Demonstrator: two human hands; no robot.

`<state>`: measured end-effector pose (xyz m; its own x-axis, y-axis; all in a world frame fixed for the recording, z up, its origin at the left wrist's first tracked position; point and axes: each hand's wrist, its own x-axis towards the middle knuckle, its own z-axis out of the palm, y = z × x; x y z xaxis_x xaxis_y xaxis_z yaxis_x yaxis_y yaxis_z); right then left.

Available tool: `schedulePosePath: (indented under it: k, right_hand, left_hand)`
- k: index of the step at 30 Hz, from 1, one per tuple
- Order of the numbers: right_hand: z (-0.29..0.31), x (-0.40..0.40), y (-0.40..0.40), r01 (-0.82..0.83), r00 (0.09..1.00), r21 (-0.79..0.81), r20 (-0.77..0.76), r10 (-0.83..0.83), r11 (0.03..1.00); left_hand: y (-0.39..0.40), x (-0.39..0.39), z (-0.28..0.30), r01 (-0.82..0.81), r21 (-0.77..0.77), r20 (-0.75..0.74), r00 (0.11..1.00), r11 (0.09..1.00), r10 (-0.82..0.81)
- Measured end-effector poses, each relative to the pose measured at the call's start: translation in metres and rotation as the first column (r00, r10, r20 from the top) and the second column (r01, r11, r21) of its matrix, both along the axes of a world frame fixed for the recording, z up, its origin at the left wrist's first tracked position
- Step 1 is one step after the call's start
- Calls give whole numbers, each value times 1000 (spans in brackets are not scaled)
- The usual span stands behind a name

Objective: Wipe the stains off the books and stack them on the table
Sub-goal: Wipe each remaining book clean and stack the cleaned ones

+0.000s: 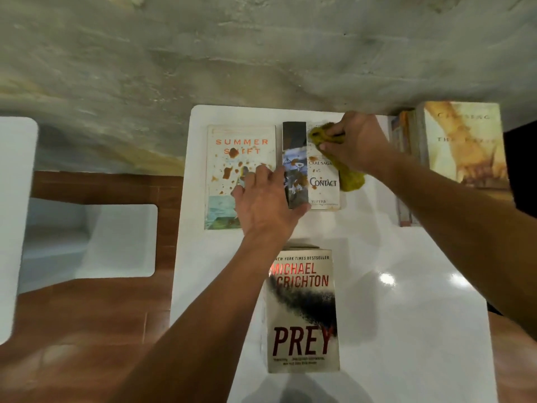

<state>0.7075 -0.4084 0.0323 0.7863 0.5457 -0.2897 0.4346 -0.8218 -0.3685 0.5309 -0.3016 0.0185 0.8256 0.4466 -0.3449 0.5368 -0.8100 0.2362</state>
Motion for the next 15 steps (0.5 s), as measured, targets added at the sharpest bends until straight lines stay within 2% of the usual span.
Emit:
schedulePosePath:
  k: [5,11,15]
  right_hand:
    - [-6,3,-3,43,999,19,-22,-43,999]
    - [-4,6,-5,59,998,59,-16,-58,997]
    - [1,0,-8,-107,994,20,-20,107,994]
  left_hand:
    - [-7,11,0,25,60,-10,1000,998,-25]
    - [-13,13,2,38,63,-53,998,997,-35]
    - [-16,16,2,51,76,-73,996,996,-45]
